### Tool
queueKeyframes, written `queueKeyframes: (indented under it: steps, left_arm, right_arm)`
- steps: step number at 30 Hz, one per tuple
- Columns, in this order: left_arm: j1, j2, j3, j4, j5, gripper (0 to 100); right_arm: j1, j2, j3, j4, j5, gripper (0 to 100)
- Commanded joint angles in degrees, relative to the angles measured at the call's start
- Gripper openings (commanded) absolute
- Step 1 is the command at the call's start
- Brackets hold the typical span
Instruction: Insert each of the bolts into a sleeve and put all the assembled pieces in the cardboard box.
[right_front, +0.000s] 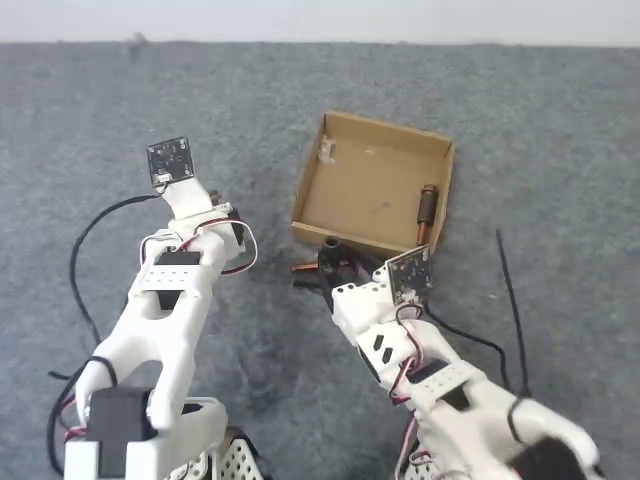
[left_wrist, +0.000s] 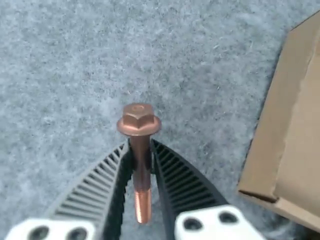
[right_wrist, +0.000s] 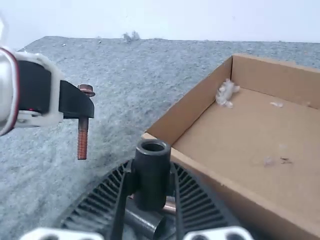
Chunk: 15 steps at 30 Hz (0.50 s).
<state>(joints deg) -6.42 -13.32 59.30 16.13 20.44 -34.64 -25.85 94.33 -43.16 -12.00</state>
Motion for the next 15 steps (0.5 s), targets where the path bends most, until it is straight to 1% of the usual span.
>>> queueKeyframes:
  steps: [1,6,8,11,15]
  left_arm:
    - [-0.35,-0.35,-3.3,-1.49,0.09,1]
    - [-0.35,-0.35,-3.3,-1.49,0.09,1]
    - [-0.35,-0.35,-3.3,-1.49,0.09,1]
    - [0.44,-0.35,-3.3,-1.49,0.09,1]
    - [0.62,-0.7,-3.21,-1.49,0.09,1]
  right_arm:
    - [-0.04,10.86,1.23,-14.37,-0.53,0.6]
    - [-0.4,26.51,1.85,-33.54,-0.53,0.6]
    - [-0.48,31.6,1.41,-39.52,-0.44,0.6]
    - [-1.27,36.88,0.18,-45.41,-0.35,0.6]
    - [-3.91,41.27,-0.88,-50.77,-0.26,0.6]
